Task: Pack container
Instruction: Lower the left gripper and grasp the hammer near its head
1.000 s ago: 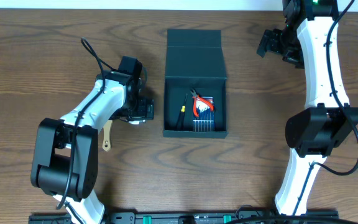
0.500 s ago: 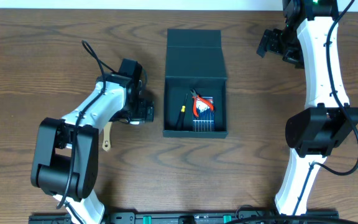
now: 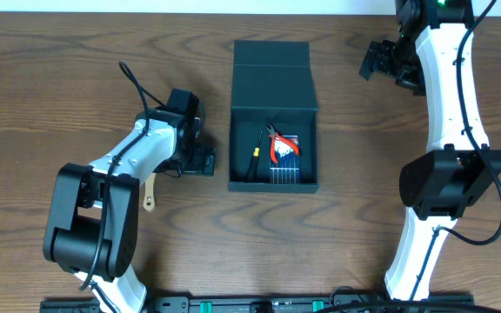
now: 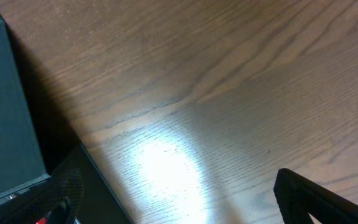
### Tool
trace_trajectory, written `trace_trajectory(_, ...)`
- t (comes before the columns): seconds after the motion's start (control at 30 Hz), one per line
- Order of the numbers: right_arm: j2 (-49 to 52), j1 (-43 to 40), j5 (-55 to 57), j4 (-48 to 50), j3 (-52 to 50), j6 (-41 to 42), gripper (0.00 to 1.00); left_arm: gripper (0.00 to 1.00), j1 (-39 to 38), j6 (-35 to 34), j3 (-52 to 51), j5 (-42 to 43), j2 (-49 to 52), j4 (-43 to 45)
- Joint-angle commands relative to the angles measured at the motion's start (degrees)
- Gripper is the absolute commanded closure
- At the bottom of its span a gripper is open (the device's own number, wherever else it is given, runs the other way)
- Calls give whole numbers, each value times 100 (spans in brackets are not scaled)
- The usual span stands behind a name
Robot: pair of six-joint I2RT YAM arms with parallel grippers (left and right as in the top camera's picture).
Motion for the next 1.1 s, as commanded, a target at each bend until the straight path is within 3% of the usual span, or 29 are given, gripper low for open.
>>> trace_trajectory(0.0, -28, 17, 59, -4, 98, -44, 1, 1, -17, 116, -52, -9, 155, 20)
trace_trajectory(0.33, -28, 17, 59, -4, 98, -44, 1, 2, -17, -57, -52, 59, 710, 28)
trace_trajectory(1.07, -28, 17, 59, -4, 98, -44, 1, 1, -17, -188, -52, 446, 723, 26)
